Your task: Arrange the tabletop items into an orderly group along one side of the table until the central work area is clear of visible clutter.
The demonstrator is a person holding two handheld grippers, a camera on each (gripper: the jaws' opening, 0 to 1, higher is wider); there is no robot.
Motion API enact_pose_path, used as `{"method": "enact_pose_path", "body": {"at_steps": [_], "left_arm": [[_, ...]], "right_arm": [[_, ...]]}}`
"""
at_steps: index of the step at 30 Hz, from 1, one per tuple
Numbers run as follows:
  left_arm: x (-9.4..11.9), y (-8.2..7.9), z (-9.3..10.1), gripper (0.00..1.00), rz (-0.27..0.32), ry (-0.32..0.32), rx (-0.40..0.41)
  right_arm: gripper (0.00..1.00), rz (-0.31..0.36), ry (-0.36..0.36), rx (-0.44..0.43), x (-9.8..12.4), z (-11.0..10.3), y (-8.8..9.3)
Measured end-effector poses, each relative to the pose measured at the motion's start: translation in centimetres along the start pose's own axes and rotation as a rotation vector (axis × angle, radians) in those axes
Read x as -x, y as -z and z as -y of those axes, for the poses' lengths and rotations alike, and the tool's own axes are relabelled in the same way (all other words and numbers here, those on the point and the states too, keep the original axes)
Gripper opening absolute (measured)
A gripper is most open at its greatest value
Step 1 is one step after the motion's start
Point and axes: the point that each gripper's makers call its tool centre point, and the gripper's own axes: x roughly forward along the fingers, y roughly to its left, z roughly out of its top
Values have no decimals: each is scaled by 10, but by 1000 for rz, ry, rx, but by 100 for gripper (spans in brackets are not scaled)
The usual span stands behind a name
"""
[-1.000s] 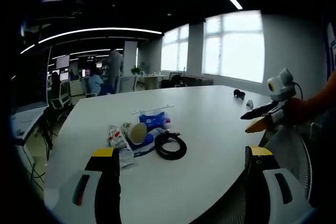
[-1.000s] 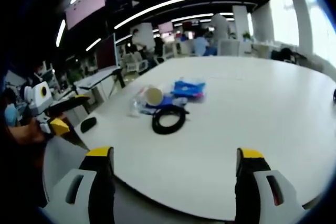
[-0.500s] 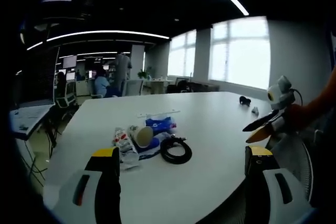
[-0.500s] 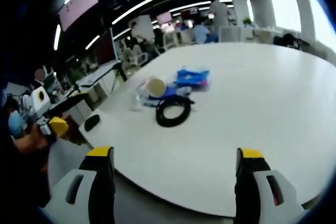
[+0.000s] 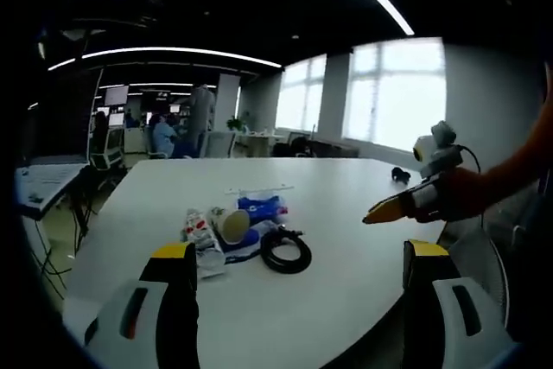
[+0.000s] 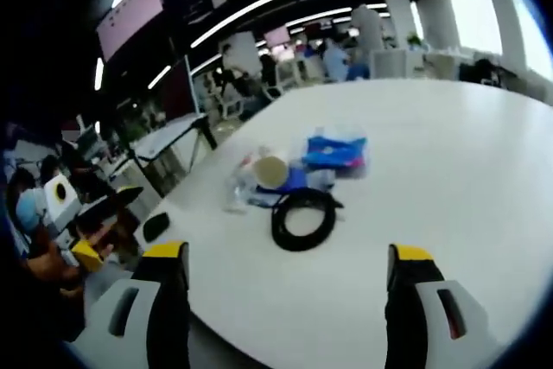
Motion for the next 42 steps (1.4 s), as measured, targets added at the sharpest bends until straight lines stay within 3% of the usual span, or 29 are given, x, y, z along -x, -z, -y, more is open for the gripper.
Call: {"method": "enact_pose_path", "body": {"at_steps": [7, 15, 25, 33, 38, 42], "left_arm": [[-4, 7, 6, 99, -45, 22, -23], [-9, 13, -8, 99, -80, -1, 92], [-30, 27, -14, 99, -153, 17, 82], [-47, 12, -42, 99, -119, -26, 161], [-60, 7, -56, 98, -122, -39, 154], [-70, 6, -63, 99, -138, -34, 143]], "right_arm": [[92, 18, -34, 2, -30, -10, -19], [92, 39, -56, -18, -60, -7, -41], [90, 37, -92, 9, -98, -8, -69], [88, 45, -152, -11, -134, -19, -94], [87, 23, -189, 4, -159, -26, -97], [86, 13, -200, -57, -177, -25, -96]]}}
